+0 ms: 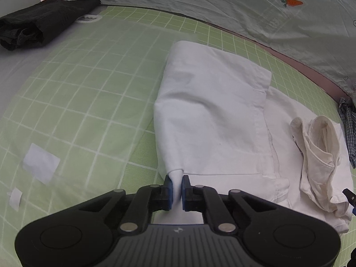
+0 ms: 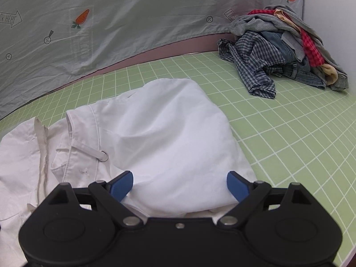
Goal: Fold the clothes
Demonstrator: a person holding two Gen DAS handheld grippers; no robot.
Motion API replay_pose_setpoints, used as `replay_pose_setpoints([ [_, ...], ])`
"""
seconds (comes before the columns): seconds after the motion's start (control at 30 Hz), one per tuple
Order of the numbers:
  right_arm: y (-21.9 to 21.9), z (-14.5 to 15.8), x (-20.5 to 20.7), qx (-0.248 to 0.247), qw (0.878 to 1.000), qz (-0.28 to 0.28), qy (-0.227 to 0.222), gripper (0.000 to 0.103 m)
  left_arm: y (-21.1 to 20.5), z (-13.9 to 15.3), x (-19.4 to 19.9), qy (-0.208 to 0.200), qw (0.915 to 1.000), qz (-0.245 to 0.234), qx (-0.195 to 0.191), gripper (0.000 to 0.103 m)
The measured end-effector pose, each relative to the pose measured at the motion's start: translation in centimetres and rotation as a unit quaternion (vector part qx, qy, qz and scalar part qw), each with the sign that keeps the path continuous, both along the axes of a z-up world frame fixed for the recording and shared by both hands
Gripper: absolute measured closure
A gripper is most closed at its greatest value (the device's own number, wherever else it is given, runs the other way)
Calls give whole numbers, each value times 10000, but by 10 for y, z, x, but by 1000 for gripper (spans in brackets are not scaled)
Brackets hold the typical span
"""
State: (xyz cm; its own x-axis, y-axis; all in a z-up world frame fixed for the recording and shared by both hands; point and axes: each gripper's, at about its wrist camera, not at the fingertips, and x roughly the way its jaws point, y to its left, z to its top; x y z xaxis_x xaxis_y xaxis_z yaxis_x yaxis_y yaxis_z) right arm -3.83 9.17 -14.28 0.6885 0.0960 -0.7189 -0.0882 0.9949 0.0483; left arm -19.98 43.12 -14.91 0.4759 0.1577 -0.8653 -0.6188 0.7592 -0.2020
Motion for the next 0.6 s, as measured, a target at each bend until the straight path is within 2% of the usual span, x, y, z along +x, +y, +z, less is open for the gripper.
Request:
replay_pose_setpoints([
  [0.1, -8, -1, 0, -22, 9999, -132, 29, 11, -13, 21, 2, -256, 9992, -262, 132, 98],
  [0.23, -21, -3, -1, 46, 9996, -292, 41, 11, -33, 46, 7, -723, 9963, -457, -6, 99],
  [0.43, -37, 0, 2, 212, 9996, -152, 75, 11, -79, 77, 43, -1109, 9894, -939, -66, 99],
  [0.5, -43, 3, 4, 144, 9999, -77, 29, 11, -97, 84, 58, -1205, 9873, -1028, -137, 99],
  [0.6, -53, 7, 8, -250, 9996, -26, -130, 11, -127, 94, 82, -1424, 9821, -1180, -352, 99],
])
